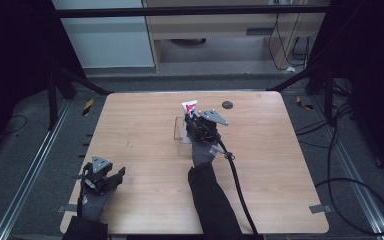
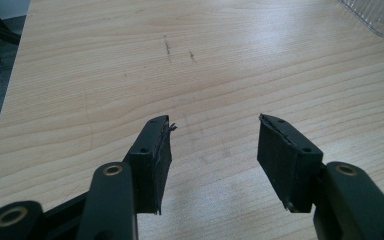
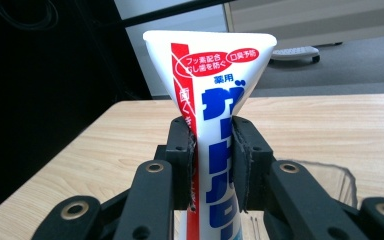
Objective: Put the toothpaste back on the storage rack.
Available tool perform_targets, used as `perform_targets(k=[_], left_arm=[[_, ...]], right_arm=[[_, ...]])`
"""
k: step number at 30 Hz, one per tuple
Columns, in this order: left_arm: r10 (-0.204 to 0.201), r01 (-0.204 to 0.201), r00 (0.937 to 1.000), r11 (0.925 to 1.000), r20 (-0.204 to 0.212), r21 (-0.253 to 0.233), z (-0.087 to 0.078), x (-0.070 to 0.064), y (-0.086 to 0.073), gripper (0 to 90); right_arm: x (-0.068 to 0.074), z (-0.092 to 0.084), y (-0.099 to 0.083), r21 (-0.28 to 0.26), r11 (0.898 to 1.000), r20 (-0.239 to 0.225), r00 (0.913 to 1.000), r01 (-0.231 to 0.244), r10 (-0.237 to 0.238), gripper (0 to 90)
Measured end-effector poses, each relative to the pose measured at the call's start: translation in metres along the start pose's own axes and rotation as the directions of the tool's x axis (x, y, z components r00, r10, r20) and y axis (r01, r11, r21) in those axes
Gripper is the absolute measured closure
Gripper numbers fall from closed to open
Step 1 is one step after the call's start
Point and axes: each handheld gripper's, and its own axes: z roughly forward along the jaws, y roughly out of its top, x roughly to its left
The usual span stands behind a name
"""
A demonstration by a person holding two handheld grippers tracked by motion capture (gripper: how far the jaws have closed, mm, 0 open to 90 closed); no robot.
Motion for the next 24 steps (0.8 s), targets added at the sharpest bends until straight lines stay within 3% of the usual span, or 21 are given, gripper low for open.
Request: perform_targets(k=[15,24], left_arm=[[0.001,-0.001,1.0000,1.0000,-0.001,-0.001,0.000,0.000,0.000,45.9],[0.002,-0.002,1.0000,1.0000,0.000,-0.001,0.000,-0.001,0.000,46.0]], right_arm=[[0.004,0.005,-0.015,0.067,0.997,0.008,0.9994,0.032,-0.033,71.2],[0.009,0.009,-0.019,0.134,0.985,0.017,0.9933,0.111,-0.115,68.2]])
